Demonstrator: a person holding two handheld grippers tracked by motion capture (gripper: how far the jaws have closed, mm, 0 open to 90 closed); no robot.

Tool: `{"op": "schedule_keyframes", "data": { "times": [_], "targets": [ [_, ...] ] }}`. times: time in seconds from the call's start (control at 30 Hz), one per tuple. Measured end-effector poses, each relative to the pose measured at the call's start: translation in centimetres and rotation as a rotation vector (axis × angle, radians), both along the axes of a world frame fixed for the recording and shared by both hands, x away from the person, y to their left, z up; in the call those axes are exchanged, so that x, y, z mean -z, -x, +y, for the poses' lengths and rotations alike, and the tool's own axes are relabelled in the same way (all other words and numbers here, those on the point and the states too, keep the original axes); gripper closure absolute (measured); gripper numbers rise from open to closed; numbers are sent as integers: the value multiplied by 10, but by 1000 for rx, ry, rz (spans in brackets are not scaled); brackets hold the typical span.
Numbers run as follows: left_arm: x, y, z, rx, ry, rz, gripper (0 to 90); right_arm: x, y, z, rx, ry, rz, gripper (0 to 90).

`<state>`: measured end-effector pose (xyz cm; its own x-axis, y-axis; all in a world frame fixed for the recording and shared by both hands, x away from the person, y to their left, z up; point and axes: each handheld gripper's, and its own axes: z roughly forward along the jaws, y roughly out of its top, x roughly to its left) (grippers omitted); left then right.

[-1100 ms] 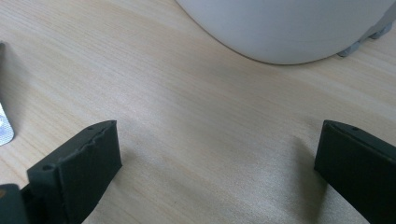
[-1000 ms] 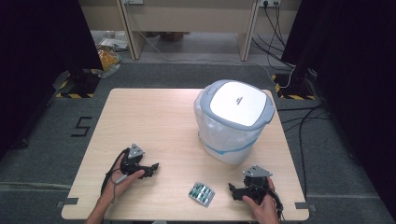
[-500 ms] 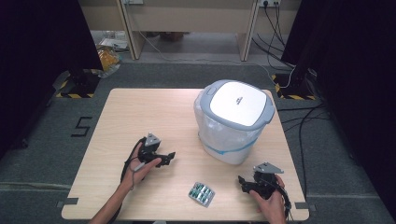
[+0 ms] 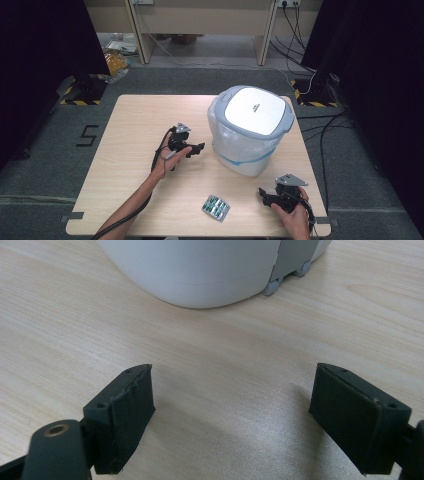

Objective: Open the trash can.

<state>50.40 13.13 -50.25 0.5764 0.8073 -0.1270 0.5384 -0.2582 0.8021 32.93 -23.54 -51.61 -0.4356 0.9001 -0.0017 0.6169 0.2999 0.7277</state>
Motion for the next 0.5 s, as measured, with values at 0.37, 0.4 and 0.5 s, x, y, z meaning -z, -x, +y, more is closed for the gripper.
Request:
{"op": "schedule_keyframes", "data": {
  "times": [0.37, 0.4, 0.5],
  "targets": [
    [-8, -23, -24, 12, 21, 6, 165, 0, -3, 0, 3, 4, 1, 163],
    [-8, -24, -27, 19, 9, 7, 165, 0, -3, 0, 3, 4, 1, 163],
    [-4, -28, -35, 8, 29, 10, 165, 0, -2, 1, 15, -5, 0, 183]
  ]
}}
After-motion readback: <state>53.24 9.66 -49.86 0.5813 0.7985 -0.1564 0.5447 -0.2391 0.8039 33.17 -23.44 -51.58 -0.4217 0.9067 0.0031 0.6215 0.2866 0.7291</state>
